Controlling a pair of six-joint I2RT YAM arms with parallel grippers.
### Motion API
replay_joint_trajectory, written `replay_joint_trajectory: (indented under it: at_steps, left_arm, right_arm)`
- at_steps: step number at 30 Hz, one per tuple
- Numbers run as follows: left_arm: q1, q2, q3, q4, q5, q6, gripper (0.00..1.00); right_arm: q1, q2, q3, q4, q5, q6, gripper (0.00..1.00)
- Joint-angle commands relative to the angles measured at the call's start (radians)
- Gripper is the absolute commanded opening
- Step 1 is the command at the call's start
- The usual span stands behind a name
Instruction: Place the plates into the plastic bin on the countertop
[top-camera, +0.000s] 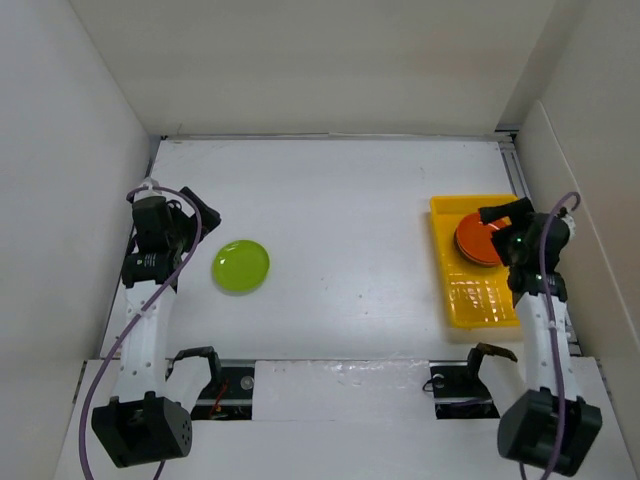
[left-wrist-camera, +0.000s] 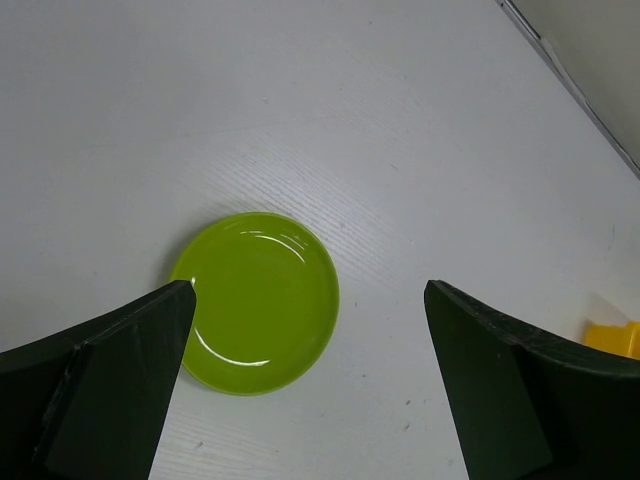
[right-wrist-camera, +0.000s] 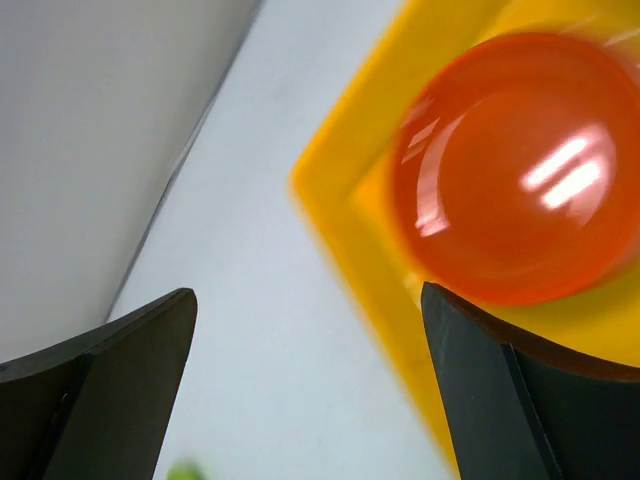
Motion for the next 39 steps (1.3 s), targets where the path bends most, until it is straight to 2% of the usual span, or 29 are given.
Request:
replay_joint_trajectory:
  at_steps: [1,3,4,5,7,8,9,12,13,17,22,26,27,29,30,31,36,38,39]
  left_arm:
    - [0.005,-0.005,-0.015,0.035,-0.008,-0.015,1.00]
    - [0.005,0.020,-0.015,0.026,-0.018,-0.026,1.00]
    - [0.005,0.038,-0.015,0.017,-0.018,-0.026,1.00]
    - [0.005,0.047,-0.015,0.017,-0.018,-0.035,1.00]
    - [0.005,0.062,-0.003,0.017,-0.054,-0.058,1.00]
    - [0.005,0.063,-0.003,0.005,-0.074,-0.068,1.00]
    - [0.005,0.075,0.006,-0.006,-0.091,-0.081,1.00]
    - [0.056,0.075,0.020,-0.026,-0.153,-0.102,1.00]
    - [0.118,0.075,0.020,-0.035,-0.153,-0.102,1.00]
    - [0.271,0.086,0.011,-0.044,-0.076,-0.038,1.00]
    - [0.272,0.098,-0.010,-0.028,-0.065,-0.047,1.00]
    - [0.272,0.067,-0.020,-0.017,-0.053,-0.047,1.00]
    - [0.272,0.067,-0.020,-0.017,-0.042,-0.047,1.00]
    - [0.272,0.067,-0.029,-0.008,-0.033,-0.047,1.00]
    - [0.272,0.058,-0.029,-0.008,-0.033,-0.047,1.00]
    - [0.272,0.058,-0.029,-0.008,-0.022,-0.038,1.00]
    - [0.272,0.058,-0.038,0.002,-0.001,-0.038,1.00]
    - [0.272,0.058,-0.038,0.002,0.010,-0.038,1.00]
    - [0.272,0.058,-0.038,0.012,0.010,-0.038,1.00]
  right_arm:
    - [0.253,-0.038,0.006,0.101,-0.103,-0.016,1.00]
    - [0.399,0.035,0.015,0.136,-0.104,-0.016,1.00]
    - [0.566,0.112,0.026,0.237,-0.152,-0.016,1.00]
    - [0.660,0.113,0.044,0.283,-0.153,-0.016,1.00]
    - [0.855,0.282,0.098,0.369,-0.136,-0.042,1.00]
    - [1.014,0.357,0.144,0.383,-0.125,-0.061,1.00]
    - [1.073,0.513,0.260,0.383,-0.125,-0.087,1.00]
    - [1.173,0.721,0.429,0.418,-0.091,-0.052,1.00]
    - [1.173,0.843,0.462,0.440,-0.114,-0.018,0.98]
    - [1.192,1.045,0.586,0.488,-0.146,0.054,0.97]
    - [1.192,1.192,0.687,0.501,-0.178,0.089,0.91]
    - [1.192,1.297,0.775,0.501,-0.223,0.122,0.76]
    - [1.192,1.336,0.790,0.501,-0.232,0.135,0.69]
    - [1.192,1.378,0.822,0.501,-0.261,0.145,0.62]
    - [1.192,1.398,0.853,0.501,-0.262,0.154,0.52]
    - [1.192,1.430,0.864,0.501,-0.275,0.166,0.47]
    - [1.192,1.469,0.882,0.492,-0.275,0.175,0.22]
    - [1.181,1.469,0.882,0.492,-0.286,0.185,0.03]
    - [1.181,1.460,0.882,0.492,-0.300,0.185,0.00]
